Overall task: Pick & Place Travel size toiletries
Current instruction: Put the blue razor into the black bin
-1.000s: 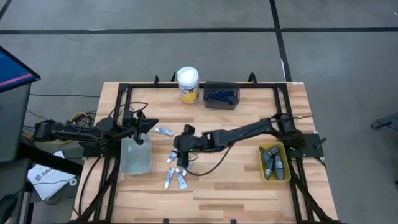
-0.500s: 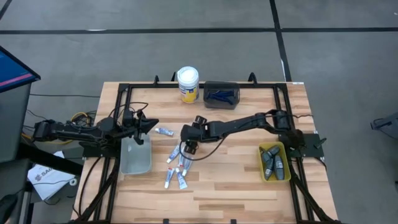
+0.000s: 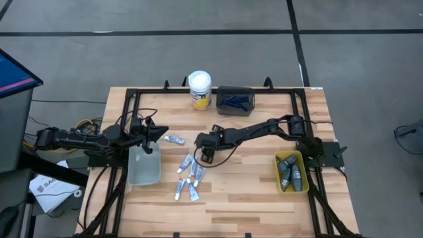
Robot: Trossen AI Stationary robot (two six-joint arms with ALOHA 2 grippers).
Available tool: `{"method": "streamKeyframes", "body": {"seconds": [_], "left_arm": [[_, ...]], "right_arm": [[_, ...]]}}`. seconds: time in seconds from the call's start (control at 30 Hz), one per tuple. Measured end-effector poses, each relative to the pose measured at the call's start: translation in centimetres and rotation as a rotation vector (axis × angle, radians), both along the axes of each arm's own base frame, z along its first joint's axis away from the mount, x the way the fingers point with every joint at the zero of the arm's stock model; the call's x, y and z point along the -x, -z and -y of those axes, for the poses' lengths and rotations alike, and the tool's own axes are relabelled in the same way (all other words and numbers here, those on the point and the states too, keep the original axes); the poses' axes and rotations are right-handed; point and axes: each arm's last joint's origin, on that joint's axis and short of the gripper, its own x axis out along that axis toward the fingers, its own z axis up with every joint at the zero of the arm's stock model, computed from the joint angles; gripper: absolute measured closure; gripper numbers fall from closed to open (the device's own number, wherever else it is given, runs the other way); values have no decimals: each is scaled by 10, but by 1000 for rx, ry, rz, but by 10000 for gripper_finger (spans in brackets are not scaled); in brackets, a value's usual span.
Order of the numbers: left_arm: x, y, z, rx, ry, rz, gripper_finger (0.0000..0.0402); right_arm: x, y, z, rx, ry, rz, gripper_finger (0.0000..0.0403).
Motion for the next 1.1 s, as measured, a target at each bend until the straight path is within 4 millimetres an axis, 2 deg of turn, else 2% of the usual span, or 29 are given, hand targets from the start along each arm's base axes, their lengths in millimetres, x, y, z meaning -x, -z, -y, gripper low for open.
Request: {"method": "streamKeyframes", "body": {"seconds": [0.17, 0.5, 0.67, 0.8, 0.93, 1.1], "left_arm": [[0, 0, 0, 0, 0, 1, 401], [0, 0, 0, 0, 0, 5, 401], [0, -1, 0, 0, 0, 5, 401], [0, -1, 0, 0, 0, 5, 401], [0, -1, 0, 0, 0, 6, 401], [0, -1, 0, 0, 0, 6, 401]], "right_arm": [[4, 7, 8, -70, 11, -7, 215], [5, 10, 11, -85, 21, 1, 356], [6, 8, 12, -87, 44, 12, 392], [6, 0, 11, -95, 64, 46, 383], [11, -14, 13, -98, 175, 79, 388], [14, -57, 20, -100, 209, 201, 395]]}}
